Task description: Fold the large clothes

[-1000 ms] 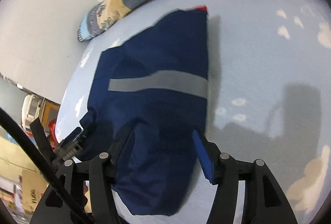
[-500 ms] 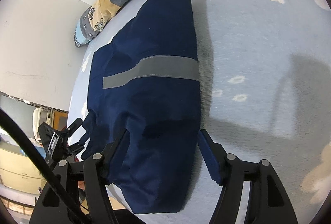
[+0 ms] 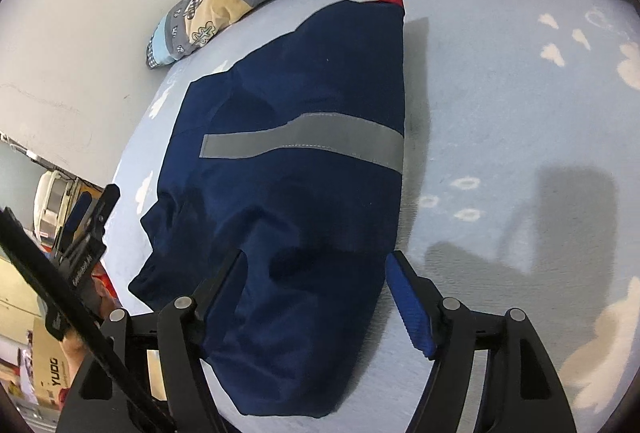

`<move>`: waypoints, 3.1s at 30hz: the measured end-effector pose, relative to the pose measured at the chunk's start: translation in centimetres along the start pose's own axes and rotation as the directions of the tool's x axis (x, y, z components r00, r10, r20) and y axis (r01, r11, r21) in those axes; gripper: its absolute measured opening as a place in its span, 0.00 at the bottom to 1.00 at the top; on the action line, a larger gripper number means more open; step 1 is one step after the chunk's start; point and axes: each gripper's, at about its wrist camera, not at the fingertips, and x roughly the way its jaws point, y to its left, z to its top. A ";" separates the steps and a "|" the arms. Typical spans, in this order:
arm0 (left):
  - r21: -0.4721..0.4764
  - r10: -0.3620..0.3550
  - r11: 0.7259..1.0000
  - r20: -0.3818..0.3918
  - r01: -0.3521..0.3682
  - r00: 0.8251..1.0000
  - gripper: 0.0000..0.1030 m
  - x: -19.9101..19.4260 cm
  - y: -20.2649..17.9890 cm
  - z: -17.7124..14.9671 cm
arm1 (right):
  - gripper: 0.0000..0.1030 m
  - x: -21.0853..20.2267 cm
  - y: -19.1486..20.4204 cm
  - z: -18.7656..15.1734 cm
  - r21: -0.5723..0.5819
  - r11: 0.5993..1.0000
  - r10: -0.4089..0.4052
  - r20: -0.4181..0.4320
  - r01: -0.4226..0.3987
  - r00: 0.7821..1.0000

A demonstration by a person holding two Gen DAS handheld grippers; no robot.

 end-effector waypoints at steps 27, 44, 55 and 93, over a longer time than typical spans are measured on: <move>0.147 0.087 0.985 0.014 -0.089 0.996 0.97 -0.1 -2.0 -0.7 | 0.74 0.3 -0.2 0.0 0.013 1.000 0.004 -0.001 -0.004 1.000; 0.168 0.106 0.980 0.024 -0.108 0.994 0.97 -0.1 -2.2 -0.8 | 0.75 0.3 -0.1 0.0 0.013 1.000 0.002 -0.001 -0.002 1.000; 0.186 0.115 0.975 0.034 -0.119 0.993 0.97 -0.2 -2.4 -0.8 | 0.75 0.3 -0.2 0.0 0.013 1.000 0.002 -0.002 -0.002 1.000; 0.233 0.132 0.962 0.061 -0.143 0.989 0.97 -0.6 -2.9 -0.8 | 0.75 0.2 -0.3 0.0 0.008 1.000 0.002 0.001 -0.002 1.000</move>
